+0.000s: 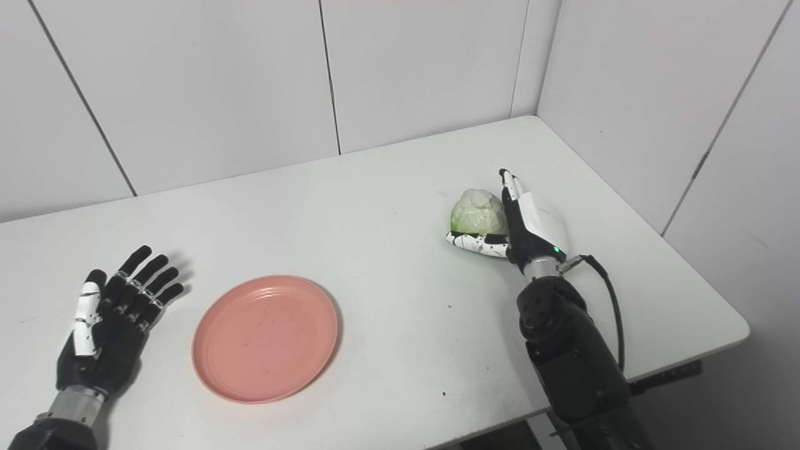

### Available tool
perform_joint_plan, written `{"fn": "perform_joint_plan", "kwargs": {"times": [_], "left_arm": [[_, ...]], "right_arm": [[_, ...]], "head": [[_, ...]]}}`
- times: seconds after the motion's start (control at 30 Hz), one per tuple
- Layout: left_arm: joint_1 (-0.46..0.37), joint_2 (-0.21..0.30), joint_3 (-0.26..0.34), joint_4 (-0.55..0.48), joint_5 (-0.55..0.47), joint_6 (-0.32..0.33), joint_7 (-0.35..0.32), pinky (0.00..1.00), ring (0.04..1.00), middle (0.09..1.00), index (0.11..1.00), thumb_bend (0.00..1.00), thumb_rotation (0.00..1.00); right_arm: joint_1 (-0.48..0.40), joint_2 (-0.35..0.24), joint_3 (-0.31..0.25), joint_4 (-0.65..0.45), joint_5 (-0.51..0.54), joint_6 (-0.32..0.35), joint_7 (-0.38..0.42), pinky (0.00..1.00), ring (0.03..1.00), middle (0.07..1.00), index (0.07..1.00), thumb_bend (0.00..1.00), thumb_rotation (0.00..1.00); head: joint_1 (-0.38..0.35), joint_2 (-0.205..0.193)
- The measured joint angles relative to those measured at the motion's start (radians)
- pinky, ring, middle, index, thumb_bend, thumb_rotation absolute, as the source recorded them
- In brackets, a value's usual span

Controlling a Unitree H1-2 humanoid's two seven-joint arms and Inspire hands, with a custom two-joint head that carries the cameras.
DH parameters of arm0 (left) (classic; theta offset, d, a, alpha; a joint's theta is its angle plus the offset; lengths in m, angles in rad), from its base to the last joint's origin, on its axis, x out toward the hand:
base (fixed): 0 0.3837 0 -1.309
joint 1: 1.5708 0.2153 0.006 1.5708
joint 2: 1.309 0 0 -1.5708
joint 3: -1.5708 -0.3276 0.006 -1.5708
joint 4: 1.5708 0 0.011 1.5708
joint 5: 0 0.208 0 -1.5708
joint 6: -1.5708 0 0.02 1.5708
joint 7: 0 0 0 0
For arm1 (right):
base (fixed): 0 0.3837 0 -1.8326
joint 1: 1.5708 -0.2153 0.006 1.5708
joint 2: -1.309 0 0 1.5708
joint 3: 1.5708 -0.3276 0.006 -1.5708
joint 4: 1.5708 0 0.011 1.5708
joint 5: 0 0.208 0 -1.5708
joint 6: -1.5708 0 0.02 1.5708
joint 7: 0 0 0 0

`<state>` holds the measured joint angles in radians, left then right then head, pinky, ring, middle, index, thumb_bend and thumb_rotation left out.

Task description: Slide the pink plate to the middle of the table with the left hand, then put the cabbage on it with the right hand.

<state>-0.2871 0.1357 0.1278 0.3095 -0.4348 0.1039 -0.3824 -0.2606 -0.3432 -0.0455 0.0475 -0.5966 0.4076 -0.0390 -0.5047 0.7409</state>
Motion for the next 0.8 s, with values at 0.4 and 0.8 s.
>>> {"fn": "perform_joint_plan", "kwargs": {"times": [0.4, 0.8], "left_arm": [[0.003, 0.003, -0.002, -0.005, 0.000, 0.000, 0.000, 0.80, 0.826, 0.839, 0.827, 0.45, 1.00], [0.004, 0.006, -0.005, -0.006, 0.000, 0.001, -0.002, 0.80, 0.827, 0.842, 0.831, 0.45, 1.00]], "right_arm": [[-0.016, -0.009, 0.016, 0.021, 0.027, 0.002, 0.001, 0.81, 0.929, 0.983, 0.997, 1.00, 0.45], [-0.039, -0.007, 0.011, 0.059, 0.072, -0.011, -0.043, 0.79, 0.892, 0.940, 0.962, 1.00, 0.43]], "head": [[0.002, 0.002], [0.002, -0.003]]}}
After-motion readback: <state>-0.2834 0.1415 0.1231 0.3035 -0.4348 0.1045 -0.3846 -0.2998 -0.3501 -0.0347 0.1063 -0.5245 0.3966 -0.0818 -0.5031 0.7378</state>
